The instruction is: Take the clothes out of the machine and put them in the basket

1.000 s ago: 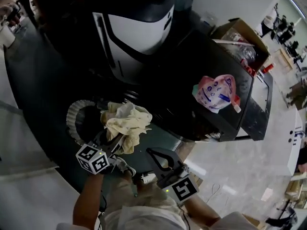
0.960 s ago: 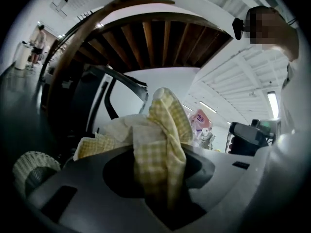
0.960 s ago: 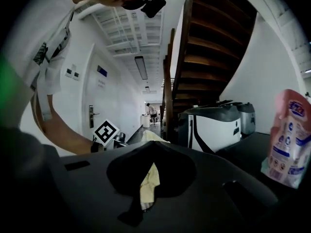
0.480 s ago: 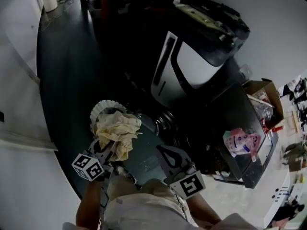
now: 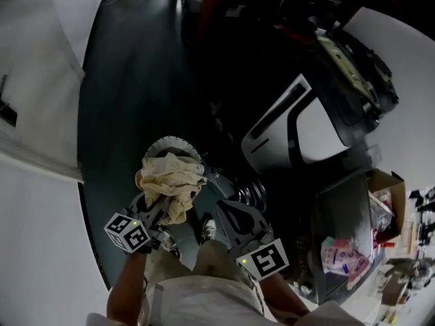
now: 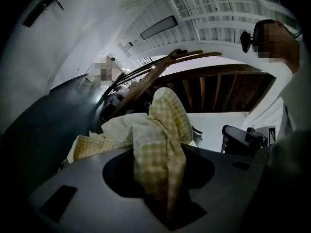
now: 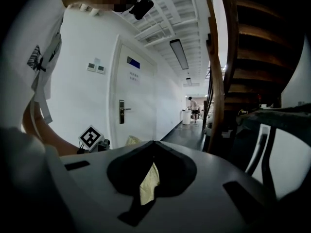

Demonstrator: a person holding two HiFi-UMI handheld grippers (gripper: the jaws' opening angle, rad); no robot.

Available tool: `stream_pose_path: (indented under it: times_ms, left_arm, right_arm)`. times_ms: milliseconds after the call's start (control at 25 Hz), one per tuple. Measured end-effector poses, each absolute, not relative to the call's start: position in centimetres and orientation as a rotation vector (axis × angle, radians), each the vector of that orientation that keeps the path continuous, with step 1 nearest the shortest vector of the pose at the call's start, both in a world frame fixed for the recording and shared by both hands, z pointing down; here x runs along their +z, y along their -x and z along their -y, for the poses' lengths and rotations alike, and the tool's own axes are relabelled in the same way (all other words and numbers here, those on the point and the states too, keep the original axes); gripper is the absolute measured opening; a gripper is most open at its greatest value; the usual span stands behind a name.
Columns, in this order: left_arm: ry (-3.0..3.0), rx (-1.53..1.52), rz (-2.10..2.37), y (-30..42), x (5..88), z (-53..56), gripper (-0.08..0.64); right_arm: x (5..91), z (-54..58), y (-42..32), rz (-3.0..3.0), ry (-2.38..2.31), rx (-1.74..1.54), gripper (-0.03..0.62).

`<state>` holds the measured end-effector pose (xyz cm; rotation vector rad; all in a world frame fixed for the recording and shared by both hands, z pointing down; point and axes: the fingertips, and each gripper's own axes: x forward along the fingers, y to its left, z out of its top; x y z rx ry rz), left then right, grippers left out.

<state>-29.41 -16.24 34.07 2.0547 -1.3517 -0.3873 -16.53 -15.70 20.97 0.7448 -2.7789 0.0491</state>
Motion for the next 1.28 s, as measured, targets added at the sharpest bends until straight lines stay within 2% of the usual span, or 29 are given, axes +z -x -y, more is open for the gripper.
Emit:
stream_pose_path:
  times_ms: [520,840,1280]
  left_arm:
    - [-1.765,-0.452,1.648,31.6,40.8,17.9,0.175]
    - [-1.751,-0.430,1.596,31.9,49.7,20.6,0.178]
    - [-1.570,-0.399,1.557,31.7,67.0,24.8,0.183]
  right_arm:
    - [28.5,21.5,19.7,2.796,-0.262,0.062,0.013]
    - [37.5,21.9,21.2,2.728,-0.223,0.191,0.012]
    - [46.8,23.5,23.3,2.641,-0.169,0.255,0.013]
